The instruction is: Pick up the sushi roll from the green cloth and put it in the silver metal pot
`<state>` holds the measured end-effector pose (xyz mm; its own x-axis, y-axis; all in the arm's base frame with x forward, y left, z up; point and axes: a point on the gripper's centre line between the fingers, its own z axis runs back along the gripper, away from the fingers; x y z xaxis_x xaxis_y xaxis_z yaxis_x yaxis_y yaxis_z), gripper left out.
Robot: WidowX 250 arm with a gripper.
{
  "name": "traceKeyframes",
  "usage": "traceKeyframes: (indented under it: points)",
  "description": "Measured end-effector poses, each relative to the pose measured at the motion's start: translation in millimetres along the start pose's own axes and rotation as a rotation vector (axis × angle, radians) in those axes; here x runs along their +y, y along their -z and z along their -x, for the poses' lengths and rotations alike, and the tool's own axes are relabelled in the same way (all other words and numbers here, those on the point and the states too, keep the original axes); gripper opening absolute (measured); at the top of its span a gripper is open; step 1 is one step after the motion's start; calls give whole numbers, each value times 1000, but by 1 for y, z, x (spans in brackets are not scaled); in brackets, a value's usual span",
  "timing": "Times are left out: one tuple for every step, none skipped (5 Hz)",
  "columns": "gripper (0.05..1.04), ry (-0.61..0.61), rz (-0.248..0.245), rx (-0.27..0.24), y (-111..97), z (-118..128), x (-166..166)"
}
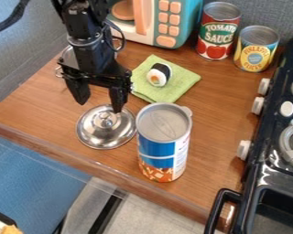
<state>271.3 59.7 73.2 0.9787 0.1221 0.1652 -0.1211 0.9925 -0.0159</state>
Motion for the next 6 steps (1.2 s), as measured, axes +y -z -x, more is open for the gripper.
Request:
traceKeyframes:
  points:
    - [1001, -7, 3, 24, 7, 2, 0]
    - [1001, -2, 21, -20, 4, -26, -13]
    - [1001, -8, 25, -54, 8, -54, -22]
    - [1001, -11, 18, -70, 16, -81, -35]
    - [1001, -4, -12, -93, 23, -104, -42]
    - [1001, -7, -23, -91, 33, -114, -45]
